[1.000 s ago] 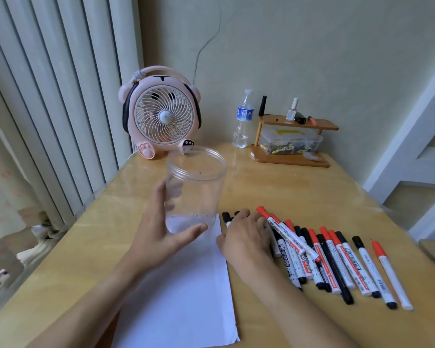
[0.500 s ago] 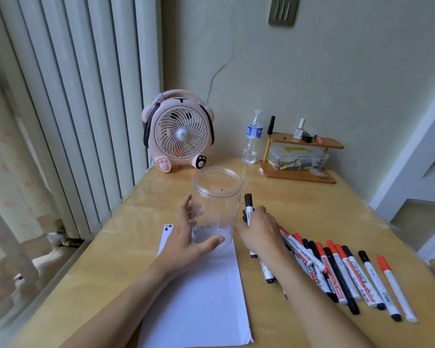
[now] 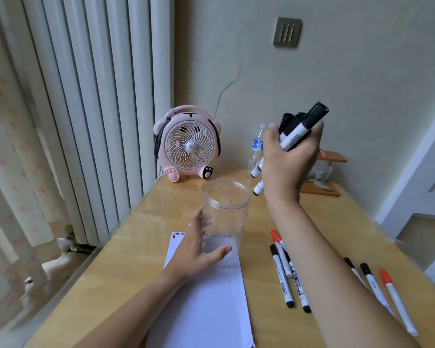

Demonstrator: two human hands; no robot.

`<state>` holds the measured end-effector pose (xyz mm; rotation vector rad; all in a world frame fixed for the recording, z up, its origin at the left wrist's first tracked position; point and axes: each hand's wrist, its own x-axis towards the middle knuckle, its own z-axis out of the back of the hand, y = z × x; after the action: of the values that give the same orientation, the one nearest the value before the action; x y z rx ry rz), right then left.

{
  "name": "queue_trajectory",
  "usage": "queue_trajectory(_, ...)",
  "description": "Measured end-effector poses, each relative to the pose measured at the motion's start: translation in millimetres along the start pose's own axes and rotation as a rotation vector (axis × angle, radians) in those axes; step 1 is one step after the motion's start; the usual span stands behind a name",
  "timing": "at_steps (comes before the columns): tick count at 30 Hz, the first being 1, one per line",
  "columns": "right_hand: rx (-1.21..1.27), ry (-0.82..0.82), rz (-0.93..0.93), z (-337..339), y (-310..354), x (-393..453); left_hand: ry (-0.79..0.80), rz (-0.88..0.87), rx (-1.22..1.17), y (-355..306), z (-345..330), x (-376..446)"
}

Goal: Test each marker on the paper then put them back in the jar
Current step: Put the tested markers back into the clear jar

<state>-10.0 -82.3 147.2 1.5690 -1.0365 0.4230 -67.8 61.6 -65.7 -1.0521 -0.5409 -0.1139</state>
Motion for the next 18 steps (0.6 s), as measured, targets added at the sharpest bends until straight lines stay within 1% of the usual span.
queue_trajectory(1, 0.023, 0.012, -0.015, -6, 0, -2, 0.000, -0.003, 0.001, 0, 0, 0)
queue_trajectory(3, 0.055, 0.115, -0.118, -16, -7, -12, -0.004, -0.002, 0.006, -1, -1, 0)
queue_trajectory(5, 0.078, 0.296, -0.268, -21, -17, -26, -0.007, 0.001, 0.019, 0, -1, -1)
queue_trajectory(7, 0.038, 0.463, -0.356, -21, -23, -40, -0.005, 0.004, 0.029, 1, -1, -1)
queue_trajectory(10, -0.134, 0.577, -0.356, -18, -24, -46, -0.002, 0.002, 0.032, -2, -1, -1)
queue_trajectory(12, -0.220, 0.641, -0.393, -17, -25, -42, -0.008, 0.005, 0.038, -3, -1, -1)
queue_trajectory(14, -0.319, 0.746, -0.404, -16, -24, -40, -0.013, 0.003, 0.045, -5, 0, -1)
queue_trajectory(15, -0.368, 0.801, -0.370, -15, -24, -40, -0.012, 0.000, 0.046, -5, -1, -1)
queue_trajectory(18, -0.538, 0.923, -0.173, -7, -25, -48, -0.018, -0.016, 0.037, -7, 0, -1)
